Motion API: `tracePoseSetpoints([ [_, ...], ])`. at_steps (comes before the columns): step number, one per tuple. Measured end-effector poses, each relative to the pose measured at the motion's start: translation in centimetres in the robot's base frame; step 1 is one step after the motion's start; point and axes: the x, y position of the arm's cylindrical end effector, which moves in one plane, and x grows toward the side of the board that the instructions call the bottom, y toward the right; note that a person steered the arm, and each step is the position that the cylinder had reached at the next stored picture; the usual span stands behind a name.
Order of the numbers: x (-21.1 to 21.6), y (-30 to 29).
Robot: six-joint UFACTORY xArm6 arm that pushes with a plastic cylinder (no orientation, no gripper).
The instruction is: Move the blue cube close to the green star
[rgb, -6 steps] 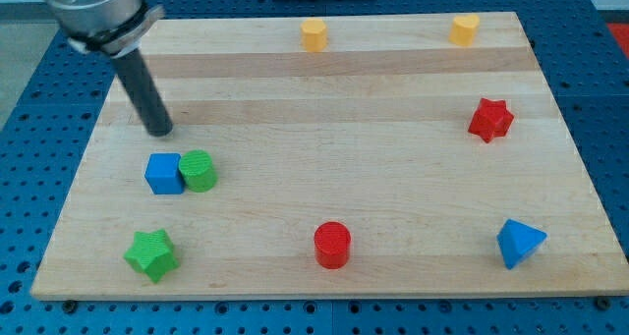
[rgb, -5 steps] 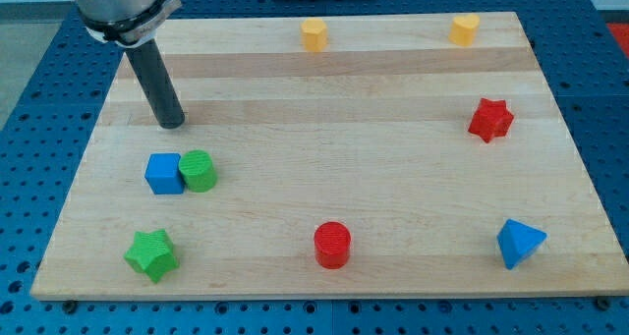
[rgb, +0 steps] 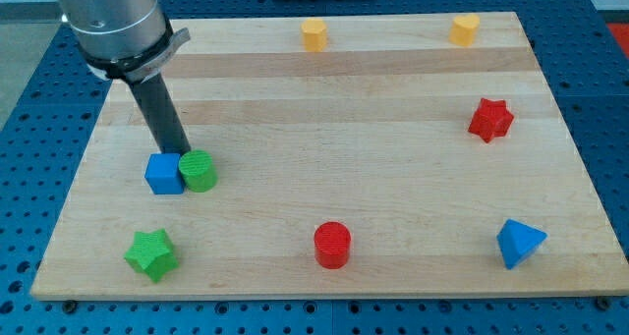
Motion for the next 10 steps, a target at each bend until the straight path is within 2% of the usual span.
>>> tracePoseSetpoints([
  [5,5.0,-1.3],
  [7,5.7,-1.3],
  [8,2.2,-1.3],
  [9,-5.7,0.0],
  [10,-6.8,4.3],
])
